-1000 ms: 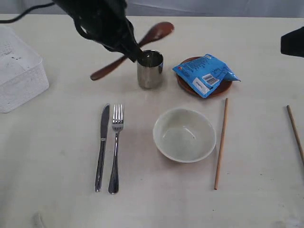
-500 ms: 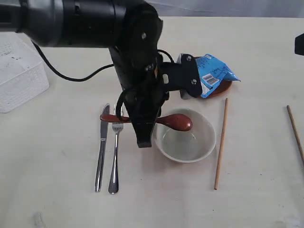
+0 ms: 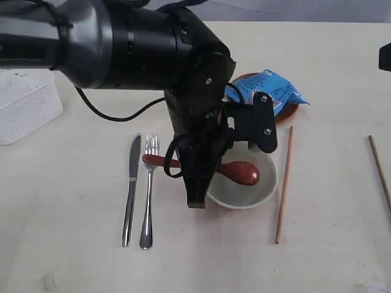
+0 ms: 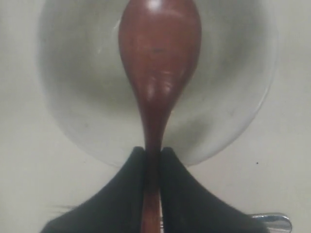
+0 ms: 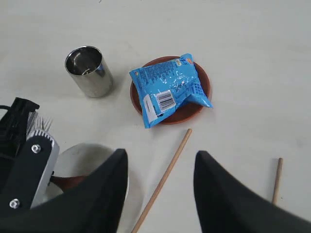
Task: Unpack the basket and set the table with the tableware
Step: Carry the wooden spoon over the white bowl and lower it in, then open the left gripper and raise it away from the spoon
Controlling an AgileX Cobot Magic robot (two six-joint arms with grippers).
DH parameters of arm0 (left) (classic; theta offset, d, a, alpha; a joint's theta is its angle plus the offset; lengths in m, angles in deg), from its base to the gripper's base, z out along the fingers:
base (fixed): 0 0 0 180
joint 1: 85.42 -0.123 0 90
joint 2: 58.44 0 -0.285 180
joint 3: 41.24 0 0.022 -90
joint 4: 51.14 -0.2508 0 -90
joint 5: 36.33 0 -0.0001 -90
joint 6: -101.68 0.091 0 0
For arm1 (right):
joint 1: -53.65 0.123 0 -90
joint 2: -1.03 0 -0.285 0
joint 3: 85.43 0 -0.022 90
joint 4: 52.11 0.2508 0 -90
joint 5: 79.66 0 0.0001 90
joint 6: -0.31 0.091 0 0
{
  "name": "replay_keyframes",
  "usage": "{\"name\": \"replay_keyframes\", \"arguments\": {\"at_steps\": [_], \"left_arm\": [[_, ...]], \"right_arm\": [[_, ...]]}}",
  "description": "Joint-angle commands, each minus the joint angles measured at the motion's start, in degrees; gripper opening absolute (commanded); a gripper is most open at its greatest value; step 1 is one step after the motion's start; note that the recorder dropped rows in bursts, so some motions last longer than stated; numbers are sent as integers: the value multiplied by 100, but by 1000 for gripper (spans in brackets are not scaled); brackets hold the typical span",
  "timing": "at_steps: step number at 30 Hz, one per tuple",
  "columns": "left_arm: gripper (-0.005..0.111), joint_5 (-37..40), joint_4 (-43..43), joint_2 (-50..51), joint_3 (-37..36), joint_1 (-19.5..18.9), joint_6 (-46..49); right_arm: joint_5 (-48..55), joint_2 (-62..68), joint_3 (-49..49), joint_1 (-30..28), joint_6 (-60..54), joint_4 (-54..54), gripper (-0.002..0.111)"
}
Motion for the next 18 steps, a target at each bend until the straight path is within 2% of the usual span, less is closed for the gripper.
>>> {"name": "replay_keyframes", "arguments": {"at_steps": [1, 6, 9, 14, 18], "left_arm": [[0, -63, -67, 105, -35, 65, -26], [3, -175, -67, 76, -35, 65, -194], [16, -192, -67, 76, -35, 65, -167], [51, -216, -153, 76, -35, 65, -162], [54, -216, -505, 19, -35, 65, -514]], "right_arm": [[4, -17, -29, 14, 41, -55, 42], [4, -17, -29, 14, 41, -55, 42], [4, -17, -29, 14, 41, -55, 42], [4, -17, -29, 14, 41, -55, 42], [4, -17, -29, 14, 41, -55, 42]]}}
